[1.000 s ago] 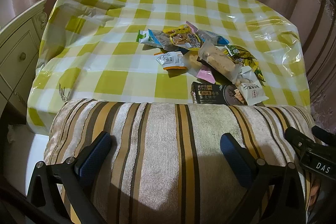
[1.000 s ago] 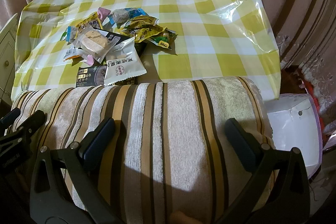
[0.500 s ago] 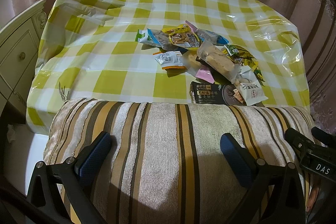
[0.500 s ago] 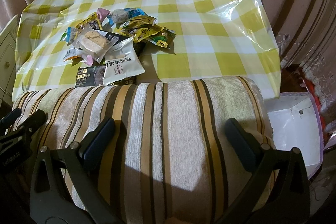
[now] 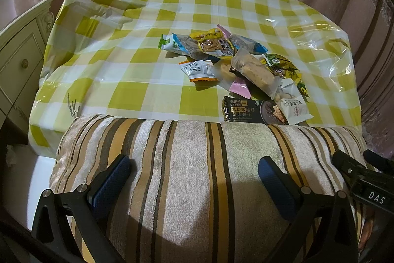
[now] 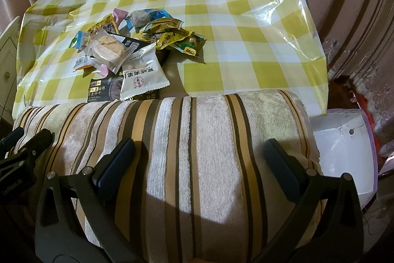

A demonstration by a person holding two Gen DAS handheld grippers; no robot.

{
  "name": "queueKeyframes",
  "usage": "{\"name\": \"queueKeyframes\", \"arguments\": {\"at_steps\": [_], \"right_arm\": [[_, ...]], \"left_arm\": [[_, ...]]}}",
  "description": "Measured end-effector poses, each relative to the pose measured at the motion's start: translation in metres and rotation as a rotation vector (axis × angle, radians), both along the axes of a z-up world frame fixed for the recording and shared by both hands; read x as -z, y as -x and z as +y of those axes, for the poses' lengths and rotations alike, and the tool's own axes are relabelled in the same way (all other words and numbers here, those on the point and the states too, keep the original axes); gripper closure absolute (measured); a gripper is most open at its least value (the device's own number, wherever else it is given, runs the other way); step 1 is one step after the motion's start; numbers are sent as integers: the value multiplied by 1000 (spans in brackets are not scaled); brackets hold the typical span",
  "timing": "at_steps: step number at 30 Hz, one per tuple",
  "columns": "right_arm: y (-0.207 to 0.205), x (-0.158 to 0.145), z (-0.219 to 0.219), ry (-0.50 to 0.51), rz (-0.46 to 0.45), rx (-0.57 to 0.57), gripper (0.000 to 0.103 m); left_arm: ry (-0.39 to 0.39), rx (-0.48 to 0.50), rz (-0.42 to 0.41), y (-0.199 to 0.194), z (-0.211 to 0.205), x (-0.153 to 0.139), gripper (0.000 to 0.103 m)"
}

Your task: Organize snacks

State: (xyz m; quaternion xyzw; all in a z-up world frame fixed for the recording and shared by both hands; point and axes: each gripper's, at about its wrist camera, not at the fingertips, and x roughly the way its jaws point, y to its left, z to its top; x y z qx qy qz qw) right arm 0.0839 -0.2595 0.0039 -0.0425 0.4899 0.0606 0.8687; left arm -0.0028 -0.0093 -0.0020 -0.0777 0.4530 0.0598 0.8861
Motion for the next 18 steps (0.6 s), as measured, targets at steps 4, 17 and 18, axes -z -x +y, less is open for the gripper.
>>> {"name": "queueKeyframes", "arguments": {"at_steps": [4,17,18], "right_arm": [[0,0,0,0,-1,0,0],[-7,0,-1,-7,27,-14,0],[-7,0,-1,-7,27,-16,0]], "left_arm": [[0,0,0,0,1,0,0],[2,1,0,0,1,0,0],[2,2,0,0,1,0,0]]}}
